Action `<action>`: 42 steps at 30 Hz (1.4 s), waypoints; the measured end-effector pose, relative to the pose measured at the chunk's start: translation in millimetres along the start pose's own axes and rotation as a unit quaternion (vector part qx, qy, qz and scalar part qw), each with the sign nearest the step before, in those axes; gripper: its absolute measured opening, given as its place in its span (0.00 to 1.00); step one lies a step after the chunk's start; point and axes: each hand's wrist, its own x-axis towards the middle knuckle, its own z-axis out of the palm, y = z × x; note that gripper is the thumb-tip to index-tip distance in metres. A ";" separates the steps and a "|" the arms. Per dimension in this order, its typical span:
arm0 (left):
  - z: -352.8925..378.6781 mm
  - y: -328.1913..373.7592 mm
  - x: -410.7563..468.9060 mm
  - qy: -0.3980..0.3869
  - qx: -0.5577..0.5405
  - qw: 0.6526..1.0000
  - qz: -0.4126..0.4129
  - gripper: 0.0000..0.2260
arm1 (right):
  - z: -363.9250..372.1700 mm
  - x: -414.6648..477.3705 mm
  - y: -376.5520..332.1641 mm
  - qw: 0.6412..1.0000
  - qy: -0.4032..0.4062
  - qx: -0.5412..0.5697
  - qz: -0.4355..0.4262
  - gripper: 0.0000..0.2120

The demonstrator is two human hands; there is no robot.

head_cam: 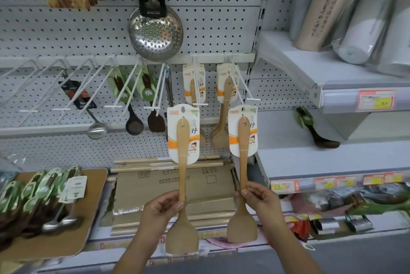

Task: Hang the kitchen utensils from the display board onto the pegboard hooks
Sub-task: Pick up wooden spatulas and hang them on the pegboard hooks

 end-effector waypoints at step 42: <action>-3.3 2.5 -0.8 0.020 0.008 1.000 -0.001 0.15 | 68.4 190.4 -62.8 0.992 0.037 -0.114 0.028 0.10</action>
